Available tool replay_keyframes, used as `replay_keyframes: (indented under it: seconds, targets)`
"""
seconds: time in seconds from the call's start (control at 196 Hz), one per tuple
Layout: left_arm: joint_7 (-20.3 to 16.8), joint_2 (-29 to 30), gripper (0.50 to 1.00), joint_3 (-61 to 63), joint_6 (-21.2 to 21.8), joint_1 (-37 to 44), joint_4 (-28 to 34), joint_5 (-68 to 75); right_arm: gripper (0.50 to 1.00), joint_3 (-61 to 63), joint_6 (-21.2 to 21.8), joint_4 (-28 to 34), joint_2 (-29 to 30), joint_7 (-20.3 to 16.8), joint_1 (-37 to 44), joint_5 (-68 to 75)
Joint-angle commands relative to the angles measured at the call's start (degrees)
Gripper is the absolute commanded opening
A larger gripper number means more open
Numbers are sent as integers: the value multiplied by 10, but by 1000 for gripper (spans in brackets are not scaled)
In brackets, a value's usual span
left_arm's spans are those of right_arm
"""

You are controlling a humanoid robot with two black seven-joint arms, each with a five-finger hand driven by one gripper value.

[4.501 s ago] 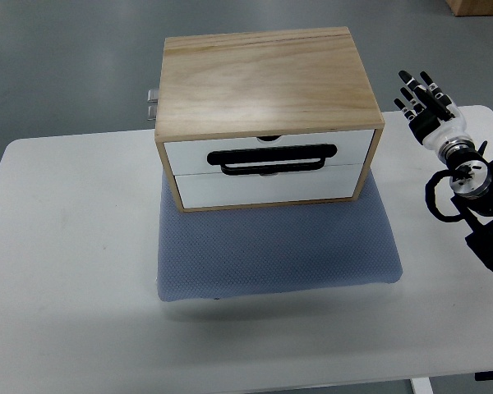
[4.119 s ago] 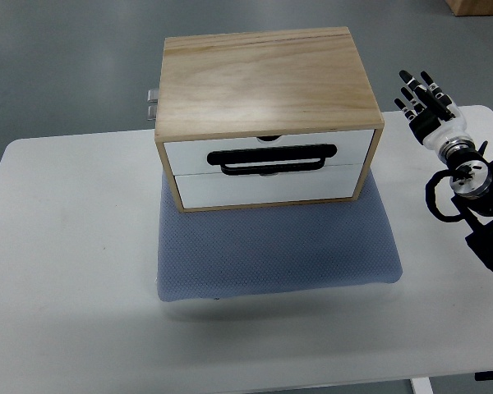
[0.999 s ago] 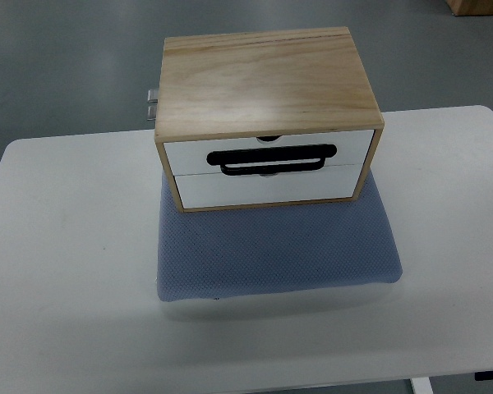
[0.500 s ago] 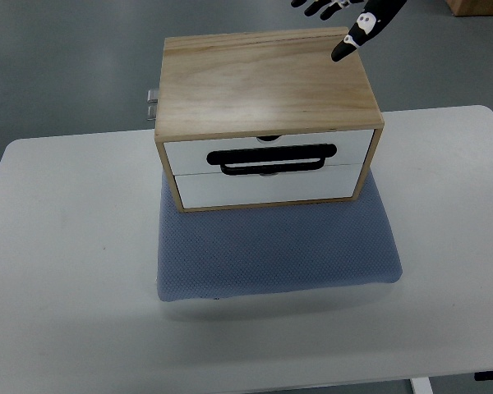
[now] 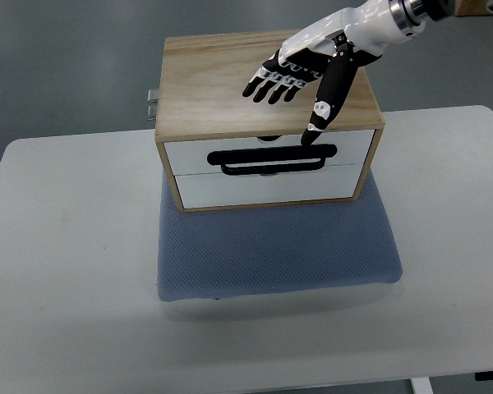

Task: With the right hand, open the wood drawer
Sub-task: 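Bring the right hand over the box down to the upper drawer handle, then hook the right hand fingers around the upper drawer's black handle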

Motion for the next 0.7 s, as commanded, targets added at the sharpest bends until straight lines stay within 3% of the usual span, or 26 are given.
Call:
replay_keyframes:
  seconds: [0.0,0.285,0.693]
  targets:
    - [0,0,1000,0,0,0,0,0,944,-9,0,2,20,-2,2,0]
    - [0,0,1000,0,0,0,0,0,944,-18,-1,3,70,-21,-9,-1]
    - [0,0,1000,0,0,0,0,0,942,-34,-61,2,94,-41,-23,5]
